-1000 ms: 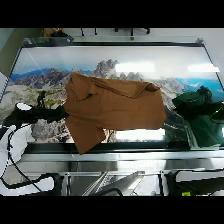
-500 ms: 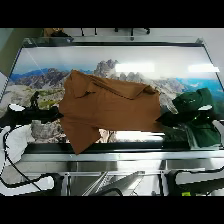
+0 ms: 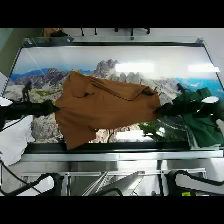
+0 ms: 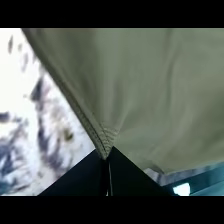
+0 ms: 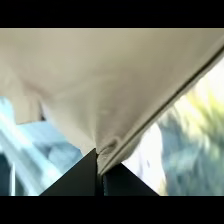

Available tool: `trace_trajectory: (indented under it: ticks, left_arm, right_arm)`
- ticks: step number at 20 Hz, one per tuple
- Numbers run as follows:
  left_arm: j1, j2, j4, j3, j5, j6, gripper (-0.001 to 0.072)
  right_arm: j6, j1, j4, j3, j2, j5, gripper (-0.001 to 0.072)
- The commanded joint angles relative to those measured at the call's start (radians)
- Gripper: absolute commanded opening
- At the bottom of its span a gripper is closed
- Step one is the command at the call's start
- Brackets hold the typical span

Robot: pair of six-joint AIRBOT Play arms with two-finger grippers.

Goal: Fold the shirts.

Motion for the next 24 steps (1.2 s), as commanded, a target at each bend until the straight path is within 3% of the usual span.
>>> trace_trajectory:
  ticks: [1, 4, 6, 11, 15, 17, 19, 21, 24]
  left_arm:
    - [0.070, 0.205, -0.182, 0.174, -0.120, -0.009, 0.0014]
    - [0.201, 0.381, -0.446, 0.432, -0.137, -0.008, 0.0018]
    - [0.298, 0.454, -0.517, 0.617, -0.145, -0.009, 0.0018]
    - [0.374, 0.460, -0.478, 0.948, -0.151, -0.043, 0.0018]
    - [0.360, 0.351, -0.448, 0.980, -0.210, -0.055, 0.0018]
    - [0.257, 0.278, -0.441, 0.895, -0.222, -0.048, 0.0018]
    - [0.092, 0.191, -0.386, 0.769, -0.219, -0.017, 0.0018]
    - [-0.092, 0.082, -0.232, 0.639, -0.182, 0.003, 0.0018]
    - [-0.256, -0.108, 0.020, 0.514, -0.063, 0.000, 0.0018]
  right_arm:
    - [0.005, -0.090, 0.179, 0.251, 0.200, 0.009, 0.0022]
    - [0.073, -0.217, 0.372, 0.573, 0.270, -0.016, 0.0022]
    - [0.082, -0.274, 0.418, 0.768, 0.296, -0.064, 0.0022]
    - [0.083, -0.298, 0.362, 0.990, 0.336, -0.230, 0.0022]
    - [0.171, -0.302, 0.292, 0.940, 0.251, -0.077, 0.0022]
    - [0.191, -0.298, 0.296, 0.829, 0.188, -0.002, 0.0022]
    - [0.146, -0.249, 0.293, 0.668, 0.132, -0.011, 0.0022]
    - [0.086, -0.171, 0.270, 0.504, 0.074, -0.033, 0.0022]
    - [-0.005, -0.043, 0.196, 0.309, -0.064, -0.162, 0.0022]
